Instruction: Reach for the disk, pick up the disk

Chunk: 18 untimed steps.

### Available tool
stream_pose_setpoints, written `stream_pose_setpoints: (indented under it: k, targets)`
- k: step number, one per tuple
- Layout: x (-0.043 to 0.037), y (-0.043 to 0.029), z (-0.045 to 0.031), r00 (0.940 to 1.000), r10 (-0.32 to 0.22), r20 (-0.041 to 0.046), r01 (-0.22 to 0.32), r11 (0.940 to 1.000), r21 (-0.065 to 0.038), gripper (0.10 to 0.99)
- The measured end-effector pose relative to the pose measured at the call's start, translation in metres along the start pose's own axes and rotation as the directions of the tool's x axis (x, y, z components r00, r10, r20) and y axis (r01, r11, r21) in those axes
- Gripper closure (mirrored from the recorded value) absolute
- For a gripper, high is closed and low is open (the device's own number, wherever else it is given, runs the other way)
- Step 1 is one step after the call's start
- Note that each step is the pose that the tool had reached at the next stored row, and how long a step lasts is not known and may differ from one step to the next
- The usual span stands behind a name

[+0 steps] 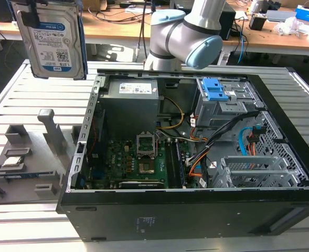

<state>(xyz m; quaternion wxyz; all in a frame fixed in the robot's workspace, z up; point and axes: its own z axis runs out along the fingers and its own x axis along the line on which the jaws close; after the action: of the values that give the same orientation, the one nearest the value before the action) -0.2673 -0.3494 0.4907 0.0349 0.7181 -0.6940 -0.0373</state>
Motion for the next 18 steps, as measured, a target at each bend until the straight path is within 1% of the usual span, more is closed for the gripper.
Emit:
stream_pose_setpoints:
  k: [2, 3, 4, 6, 8, 9, 11, 12, 13, 16, 18]
  targets:
    - [0.0002, -0.0051, -0.0005, 1.0000, 0.000, 0.0000, 0.000, 1.0000, 0.000, 0.722]
    - [0.0003, -0.0109, -0.0012, 1.0000, 0.000, -0.0001, 0.000, 1.0000, 0.000, 0.722]
    - [0.0004, -0.0152, -0.0016, 1.0000, 0.000, -0.0001, 0.000, 1.0000, 0.000, 0.722]
    - [0.0006, -0.0203, -0.0021, 1.0000, 0.000, -0.0001, 0.000, 1.0000, 0.000, 0.722]
    - [0.0008, -0.0274, -0.0028, 1.0000, 0.000, -0.0001, 0.000, 1.0000, 0.000, 0.722]
    - [0.0010, -0.0331, -0.0034, 1.0000, 0.000, -0.0002, 0.000, 1.0000, 0.000, 0.722]
    - [0.0012, -0.0401, -0.0042, 1.0000, 0.000, -0.0002, 0.000, 1.0000, 0.000, 0.722]
    - [0.0013, -0.0447, -0.0046, 1.0000, 0.000, -0.0002, 0.000, 1.0000, 0.000, 0.722]
    - [0.0013, -0.0473, -0.0049, 1.0000, 0.000, -0.0002, 0.000, 1.0000, 0.000, 0.722]
    - [0.0017, -0.0613, -0.0063, 1.0000, 0.000, -0.0002, 0.000, 1.0000, 0.000, 0.722]
    - [0.0018, -0.0675, -0.0069, 1.0000, 0.000, -0.0001, 0.000, 1.0000, 0.000, 0.722]
